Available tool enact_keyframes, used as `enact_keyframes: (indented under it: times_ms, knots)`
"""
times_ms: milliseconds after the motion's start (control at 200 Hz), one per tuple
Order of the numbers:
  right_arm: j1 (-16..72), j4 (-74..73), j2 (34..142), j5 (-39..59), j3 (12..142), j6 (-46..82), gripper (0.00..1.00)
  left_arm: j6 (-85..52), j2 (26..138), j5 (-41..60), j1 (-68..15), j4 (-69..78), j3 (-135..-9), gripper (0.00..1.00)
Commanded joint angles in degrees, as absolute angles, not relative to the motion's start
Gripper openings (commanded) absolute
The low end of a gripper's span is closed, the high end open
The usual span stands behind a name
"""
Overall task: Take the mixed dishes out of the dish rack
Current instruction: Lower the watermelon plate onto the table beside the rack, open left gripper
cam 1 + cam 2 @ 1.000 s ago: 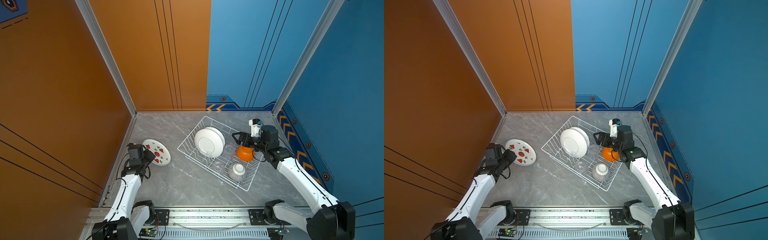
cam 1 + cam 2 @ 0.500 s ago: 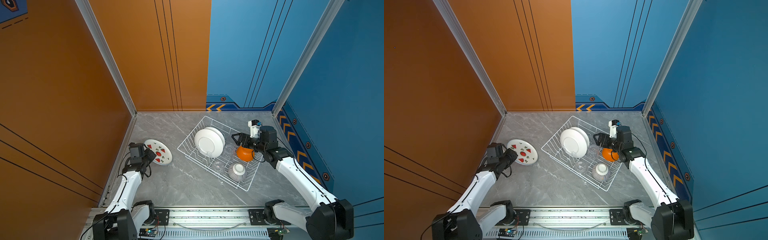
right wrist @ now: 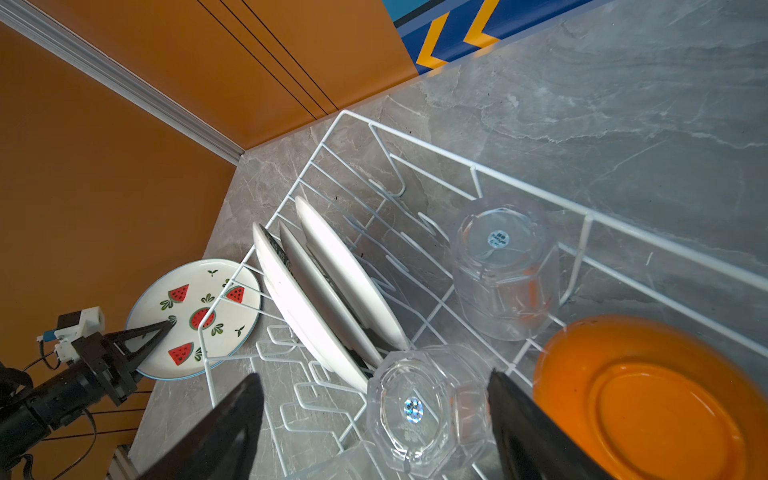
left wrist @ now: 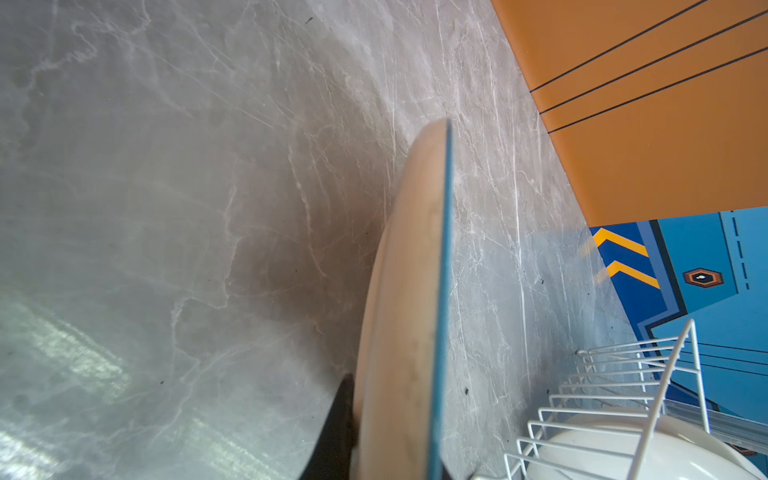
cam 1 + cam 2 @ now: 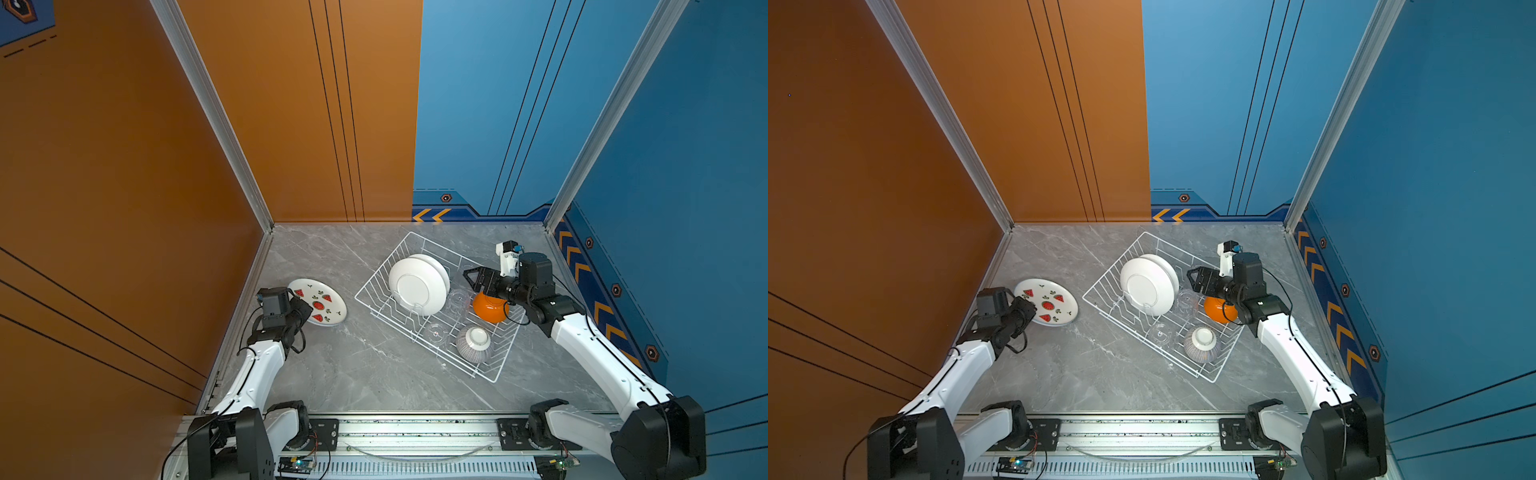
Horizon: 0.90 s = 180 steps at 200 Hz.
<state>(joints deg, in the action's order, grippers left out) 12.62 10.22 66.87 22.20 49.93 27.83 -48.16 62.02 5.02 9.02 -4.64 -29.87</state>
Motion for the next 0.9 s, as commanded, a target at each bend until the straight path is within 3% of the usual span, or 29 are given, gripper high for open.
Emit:
enact_keyframes:
  times_ms: [0, 360, 515, 896]
  knots:
    - [12.18, 9.49, 67.41, 20.74, 49.39, 26.97, 0.85, -47.35, 64.10, 2.81, 8.84, -6.19, -26.93, 0.07]
    - [12.21, 9.49, 68.46, 20.71, 50.21, 27.16, 0.85, -47.99, 68.38, 2.29, 9.01, -5.18, -26.90, 0.12]
    - [12.21, 9.49, 69.27, 20.44, 50.45, 27.41, 0.85, -49.14, 69.94, 3.19, 9.38, -3.74, -25.88, 0.25]
    - [11.68, 10.44, 70.52, 20.00, 50.77, 29.07, 0.85, -48.56, 71.30, 4.54, 12.97, -0.21, -22.83, 0.42]
